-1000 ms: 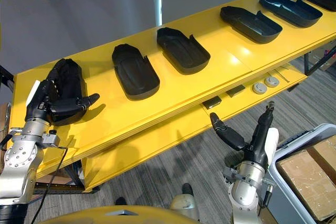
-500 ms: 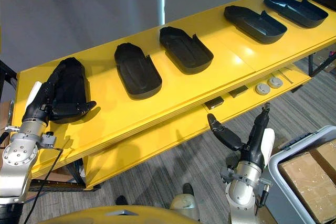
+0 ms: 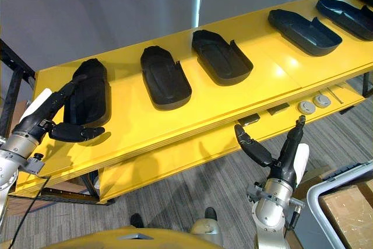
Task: Walk over and take three plastic housings, then place them on the shelf
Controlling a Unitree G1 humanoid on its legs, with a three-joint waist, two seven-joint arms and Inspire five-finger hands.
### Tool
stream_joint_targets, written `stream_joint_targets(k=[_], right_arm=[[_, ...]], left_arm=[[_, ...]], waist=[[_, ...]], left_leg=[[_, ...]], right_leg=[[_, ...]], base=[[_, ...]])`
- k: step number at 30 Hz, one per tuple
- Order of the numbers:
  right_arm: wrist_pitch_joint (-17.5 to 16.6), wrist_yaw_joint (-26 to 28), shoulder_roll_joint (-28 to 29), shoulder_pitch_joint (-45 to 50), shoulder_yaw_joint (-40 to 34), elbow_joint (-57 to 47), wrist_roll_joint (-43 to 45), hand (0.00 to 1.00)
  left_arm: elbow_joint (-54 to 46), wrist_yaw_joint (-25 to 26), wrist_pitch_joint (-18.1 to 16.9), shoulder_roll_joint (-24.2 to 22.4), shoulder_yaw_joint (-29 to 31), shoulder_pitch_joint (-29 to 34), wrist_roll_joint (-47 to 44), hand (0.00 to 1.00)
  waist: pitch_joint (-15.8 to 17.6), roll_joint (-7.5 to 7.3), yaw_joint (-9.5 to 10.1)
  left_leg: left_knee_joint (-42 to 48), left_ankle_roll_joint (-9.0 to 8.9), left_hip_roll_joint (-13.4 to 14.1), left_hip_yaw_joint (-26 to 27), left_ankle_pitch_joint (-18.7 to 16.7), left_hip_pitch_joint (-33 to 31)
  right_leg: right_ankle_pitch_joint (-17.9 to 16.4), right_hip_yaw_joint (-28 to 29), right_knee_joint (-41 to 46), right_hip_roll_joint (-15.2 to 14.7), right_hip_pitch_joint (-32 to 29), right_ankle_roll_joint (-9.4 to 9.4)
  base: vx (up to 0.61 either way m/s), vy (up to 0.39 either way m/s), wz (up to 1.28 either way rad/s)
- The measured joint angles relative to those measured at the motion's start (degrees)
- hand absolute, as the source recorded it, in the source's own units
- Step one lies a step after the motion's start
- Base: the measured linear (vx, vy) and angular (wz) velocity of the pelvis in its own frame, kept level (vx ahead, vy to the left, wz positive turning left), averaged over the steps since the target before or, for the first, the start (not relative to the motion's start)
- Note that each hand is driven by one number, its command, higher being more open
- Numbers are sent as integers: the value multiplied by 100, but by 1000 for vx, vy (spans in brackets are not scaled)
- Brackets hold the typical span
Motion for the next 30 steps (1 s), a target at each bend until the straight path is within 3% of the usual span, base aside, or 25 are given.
stream_joint_targets(k=[16, 23, 30], right_arm=[[98, -4, -122, -56, -51, 2, 46, 100], [97, -3, -301, -57, -60, 17, 52, 100], [97, -3, -302, -74, -59, 80, 56, 100]], left_arm=[[156, -1276, 29, 459, -25, 146, 11, 100], [435, -1821, 164, 893, -226, 142, 1, 100], [474, -2069, 119, 1111, -293, 106, -29, 100]], waist=[[-94, 73, -3], [-211, 81, 4], [-283, 81, -2]], left_leg=[[0, 7, -13, -27, 7, -5], [0, 5, -10, -22, 14, -6], [-1, 4, -10, -12, 15, -5]], right_leg=[[-3, -53, -17, -13, 15, -2], [2, -53, -24, -12, 16, 3], [14, -52, -50, -12, 29, 13]], base=[[-2, 0, 1], [0, 0, 0], [0, 0, 0]])
